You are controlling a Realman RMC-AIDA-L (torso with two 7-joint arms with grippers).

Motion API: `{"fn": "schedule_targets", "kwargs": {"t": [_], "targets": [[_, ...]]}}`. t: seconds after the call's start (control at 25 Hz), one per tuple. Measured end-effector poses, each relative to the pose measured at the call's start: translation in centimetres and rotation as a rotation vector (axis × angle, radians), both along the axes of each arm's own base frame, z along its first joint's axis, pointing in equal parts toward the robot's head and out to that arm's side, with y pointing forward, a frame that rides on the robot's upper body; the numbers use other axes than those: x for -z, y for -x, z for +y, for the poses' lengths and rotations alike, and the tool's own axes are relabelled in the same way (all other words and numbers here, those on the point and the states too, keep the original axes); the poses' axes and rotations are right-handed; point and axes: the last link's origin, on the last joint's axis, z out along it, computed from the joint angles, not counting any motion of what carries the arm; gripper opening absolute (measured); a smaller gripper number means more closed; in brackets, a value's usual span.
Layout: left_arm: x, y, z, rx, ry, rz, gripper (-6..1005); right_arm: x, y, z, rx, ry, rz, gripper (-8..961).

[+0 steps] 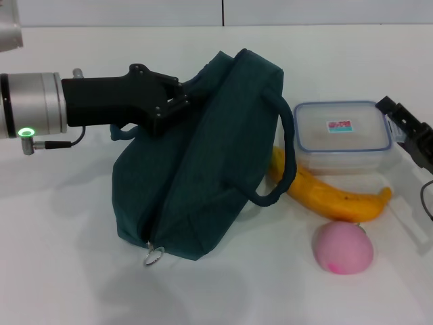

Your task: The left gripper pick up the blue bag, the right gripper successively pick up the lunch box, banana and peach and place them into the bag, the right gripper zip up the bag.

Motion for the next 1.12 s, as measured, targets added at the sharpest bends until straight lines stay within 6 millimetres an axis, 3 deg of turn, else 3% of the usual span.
{"fn": "schedule_targets", "kwargs": {"t": [0.64,0.96,1.12], "targets": [[0.1,0.0,0.0,0.002,0.004,0.001,59,0.2,0.3,1.1,0.029,0.023,0.024,770],[0.1,0.1,-0.1,0.007,0.003,0.004,61,0.1,0.2,1.2,0.045,0.014,0.032,620],[0.1,0.1,-0.1,0.010,0.000,0.006,61,0.1,0.2,1.2,0.045,0.012,0.024,463]]}}
